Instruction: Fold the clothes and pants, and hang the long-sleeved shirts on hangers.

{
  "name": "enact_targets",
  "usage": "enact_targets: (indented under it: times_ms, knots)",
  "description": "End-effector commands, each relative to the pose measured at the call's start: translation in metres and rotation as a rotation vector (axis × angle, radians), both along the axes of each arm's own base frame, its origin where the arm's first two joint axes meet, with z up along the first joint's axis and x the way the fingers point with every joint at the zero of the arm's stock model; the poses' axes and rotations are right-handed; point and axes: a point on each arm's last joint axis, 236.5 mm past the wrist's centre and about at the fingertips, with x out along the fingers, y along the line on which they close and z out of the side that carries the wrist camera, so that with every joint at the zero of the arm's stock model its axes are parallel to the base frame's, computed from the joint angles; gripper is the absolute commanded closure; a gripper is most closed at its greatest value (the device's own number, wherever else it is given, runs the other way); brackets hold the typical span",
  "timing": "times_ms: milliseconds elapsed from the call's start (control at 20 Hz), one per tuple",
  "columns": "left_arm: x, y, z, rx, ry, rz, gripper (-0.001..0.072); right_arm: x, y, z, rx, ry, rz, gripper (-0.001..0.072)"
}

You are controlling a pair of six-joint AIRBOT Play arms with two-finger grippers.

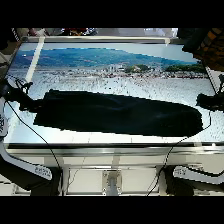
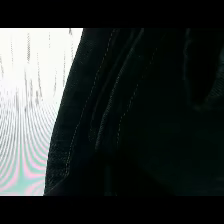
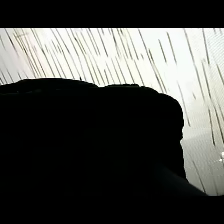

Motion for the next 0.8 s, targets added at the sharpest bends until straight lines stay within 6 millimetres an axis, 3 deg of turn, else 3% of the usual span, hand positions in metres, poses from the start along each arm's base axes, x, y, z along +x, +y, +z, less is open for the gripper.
enact_targets:
  times_ms: [0, 150, 350, 450, 750]
  knots:
    - [-0.020, -0.004, 0.012, -0.007, 0.068, -0.061, 0.0688, 0.000, 0.000, 0.000, 0.001, 0.000, -0.001, 0.0373]
    - [-0.049, 0.021, 0.053, 0.092, 0.114, -0.080, 0.0690, -0.003, 0.002, 0.000, 0.008, 0.012, 0.001, 0.0372]
    - [-0.080, 0.034, 0.111, 0.095, 0.082, -0.067, 0.0690, -0.007, 0.005, -0.002, 0.020, 0.031, 0.003, 0.0373]
    - [-0.090, 0.041, 0.123, 0.088, 0.066, -0.014, 0.0690, -0.009, 0.006, -0.002, 0.025, 0.038, 0.004, 0.0373]
    - [-0.117, 0.015, 0.128, -0.052, 0.166, 0.009, 0.0691, -0.012, 0.008, -0.003, 0.033, 0.052, 0.006, 0.0372]
